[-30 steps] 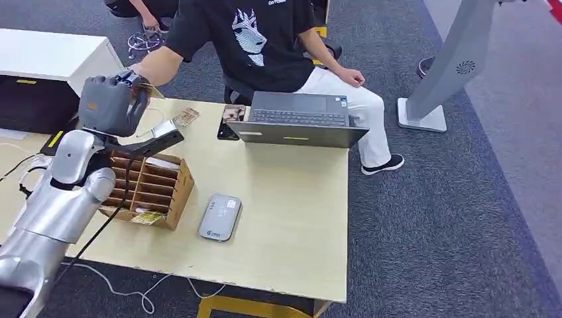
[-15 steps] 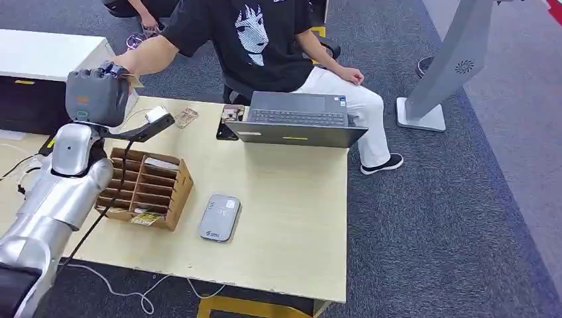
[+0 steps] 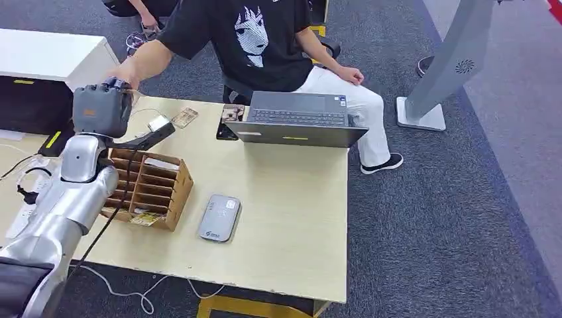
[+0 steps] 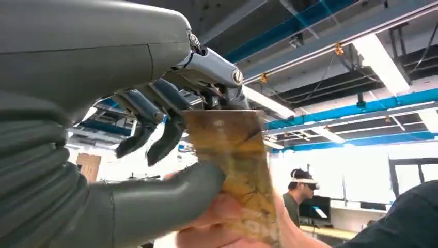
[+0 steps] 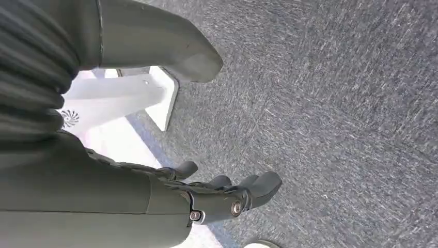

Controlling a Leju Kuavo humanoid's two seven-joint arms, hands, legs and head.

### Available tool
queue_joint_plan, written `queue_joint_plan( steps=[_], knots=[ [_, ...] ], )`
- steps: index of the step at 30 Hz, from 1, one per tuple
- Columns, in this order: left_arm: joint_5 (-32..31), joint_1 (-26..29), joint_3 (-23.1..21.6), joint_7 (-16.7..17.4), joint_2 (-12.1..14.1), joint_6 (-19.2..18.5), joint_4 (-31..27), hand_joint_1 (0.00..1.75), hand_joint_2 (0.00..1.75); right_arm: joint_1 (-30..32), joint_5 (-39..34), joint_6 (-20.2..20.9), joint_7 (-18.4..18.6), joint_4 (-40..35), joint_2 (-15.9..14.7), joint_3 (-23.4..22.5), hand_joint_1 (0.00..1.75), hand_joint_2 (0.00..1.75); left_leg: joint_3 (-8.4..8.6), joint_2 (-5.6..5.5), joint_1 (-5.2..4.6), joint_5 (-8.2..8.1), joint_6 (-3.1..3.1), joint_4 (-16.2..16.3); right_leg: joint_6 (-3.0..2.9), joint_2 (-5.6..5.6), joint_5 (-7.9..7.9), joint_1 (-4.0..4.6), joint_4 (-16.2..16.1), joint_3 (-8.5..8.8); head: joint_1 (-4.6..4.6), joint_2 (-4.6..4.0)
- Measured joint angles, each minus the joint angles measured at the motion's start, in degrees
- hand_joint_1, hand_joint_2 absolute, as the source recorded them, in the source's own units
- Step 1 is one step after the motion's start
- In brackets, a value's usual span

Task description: Pass the card to the sensor for recognition and then transmit it.

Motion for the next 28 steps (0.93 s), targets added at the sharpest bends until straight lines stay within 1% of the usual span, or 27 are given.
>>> queue_joint_plan(
  steps=[4,5,6,7,14,19,21,24,28],
  knots=[
    [-0.94,0.79,1.94,-0.53,-0.64,0.02,-0.55,0.00,1.75,-0.25,0.13,0.00,-0.07,0.20,0.02,0.40,0.00,1.75,0.01,-0.01,-0.01,0.00,0.00,0.00,0.00,-0.01,0.00,0.00,0.00,0.00,0.00,0.00],
    [-0.98,0.93,2.14,-0.55,-0.72,0.02,-0.59,0.00,0.00,-0.28,0.13,0.00,-0.09,0.22,0.02,0.46,0.00,1.75,0.01,-0.01,-0.01,0.00,0.00,0.00,0.00,-0.01,0.00,0.01,0.00,0.00,0.00,0.00],
    [-1.14,1.04,2.40,-0.55,-0.79,0.04,-0.68,0.00,0.00,-0.30,0.13,0.00,-0.15,0.26,0.02,0.48,0.00,1.75,0.01,-0.02,-0.01,0.01,-0.01,0.00,0.00,-0.02,0.00,0.01,0.00,0.01,0.00,0.00],
    [-1.14,1.13,2.73,-0.57,-0.90,0.04,-0.74,0.00,1.75,-0.33,0.13,0.00,-0.15,0.31,0.02,0.51,0.00,1.75,0.01,-0.03,-0.01,0.01,-0.01,0.00,0.00,-0.03,0.00,0.01,0.01,0.01,0.00,0.00],
    [-1.29,2.24,3.96,-1.36,-0.96,0.07,-2.78,0.00,1.75,-0.38,1.25,0.00,0.50,0.46,0.20,0.55,0.00,1.75,0.01,-0.04,0.00,0.02,-0.02,0.00,0.00,-0.03,0.00,0.01,0.02,0.03,0.00,0.00],
    [-1.22,4.02,4.44,-1.12,-0.22,0.07,-6.31,0.00,1.75,-0.30,2.14,0.00,1.07,0.46,0.59,0.53,0.00,1.75,0.00,-0.04,0.00,0.02,-0.02,0.00,0.00,-0.03,0.00,0.01,0.02,0.03,0.02,0.00],
    [-1.68,5.85,4.43,0.17,0.63,-0.09,-8.45,0.00,1.75,0.18,2.51,0.00,1.55,0.44,0.85,0.16,0.00,1.75,0.00,-0.03,0.00,0.01,-0.02,-0.01,0.00,-0.02,0.00,0.01,0.02,0.03,0.00,0.00],
    [-2.34,10.66,4.46,3.80,3.59,-1.57,-14.07,0.00,1.75,2.67,4.65,0.00,2.84,-0.09,1.40,-2.11,0.00,1.75,0.01,0.01,0.00,-0.02,-0.03,-0.03,-0.02,0.01,-0.03,0.02,0.02,-0.01,-0.02,0.00],
    [-2.49,14.70,4.57,4.57,5.98,-2.01,-18.59,0.00,1.75,4.44,5.33,0.00,3.12,-0.48,1.90,-4.15,0.00,1.75,-0.02,-0.09,0.04,-0.01,-0.04,-0.03,-0.03,-0.10,-0.07,0.05,0.01,-0.01,-0.02,0.00]
  ],
)
